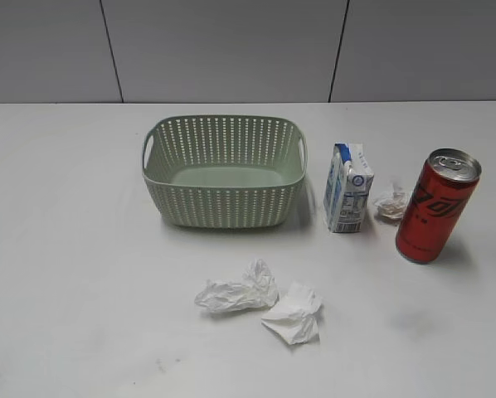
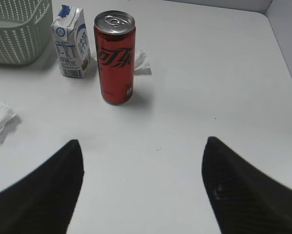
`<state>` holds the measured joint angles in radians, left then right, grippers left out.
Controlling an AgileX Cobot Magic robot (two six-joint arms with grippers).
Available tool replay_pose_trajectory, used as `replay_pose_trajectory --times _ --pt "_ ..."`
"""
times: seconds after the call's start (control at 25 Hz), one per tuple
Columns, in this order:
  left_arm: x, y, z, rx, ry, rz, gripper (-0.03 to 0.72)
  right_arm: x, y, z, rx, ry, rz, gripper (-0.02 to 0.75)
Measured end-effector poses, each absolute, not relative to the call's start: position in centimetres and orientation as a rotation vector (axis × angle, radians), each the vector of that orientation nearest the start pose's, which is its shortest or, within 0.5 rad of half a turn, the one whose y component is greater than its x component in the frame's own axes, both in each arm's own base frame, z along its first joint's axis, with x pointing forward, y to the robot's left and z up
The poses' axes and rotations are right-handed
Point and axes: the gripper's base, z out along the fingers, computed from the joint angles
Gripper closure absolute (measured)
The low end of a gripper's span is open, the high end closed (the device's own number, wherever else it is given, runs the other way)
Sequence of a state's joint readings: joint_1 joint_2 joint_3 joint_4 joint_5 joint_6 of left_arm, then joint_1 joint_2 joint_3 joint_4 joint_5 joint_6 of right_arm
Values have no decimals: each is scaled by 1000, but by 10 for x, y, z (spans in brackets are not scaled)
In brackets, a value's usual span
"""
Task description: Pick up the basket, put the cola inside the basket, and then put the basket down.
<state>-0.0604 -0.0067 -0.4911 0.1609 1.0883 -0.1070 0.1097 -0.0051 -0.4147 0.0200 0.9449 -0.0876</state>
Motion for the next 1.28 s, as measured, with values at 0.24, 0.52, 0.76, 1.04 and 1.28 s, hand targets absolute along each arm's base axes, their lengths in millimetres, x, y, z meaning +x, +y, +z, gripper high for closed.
replay_pose_trajectory --times 0.24,0.52,0.76,1.04,1.28 --pt "-6 13 273 -58 2064 90 139 8 2 262 -197 1999 37 152" --pt "-6 13 273 -58 2064 90 139 8 2 262 -197 1999 37 152" --pt "-6 13 273 -58 2064 90 139 8 2 262 -196 1999 37 152" --pt "-6 13 273 -58 2064 90 139 8 2 262 -197 1999 37 152" --pt "-6 13 273 -58 2064 90 139 8 2 262 -196 1999 37 152"
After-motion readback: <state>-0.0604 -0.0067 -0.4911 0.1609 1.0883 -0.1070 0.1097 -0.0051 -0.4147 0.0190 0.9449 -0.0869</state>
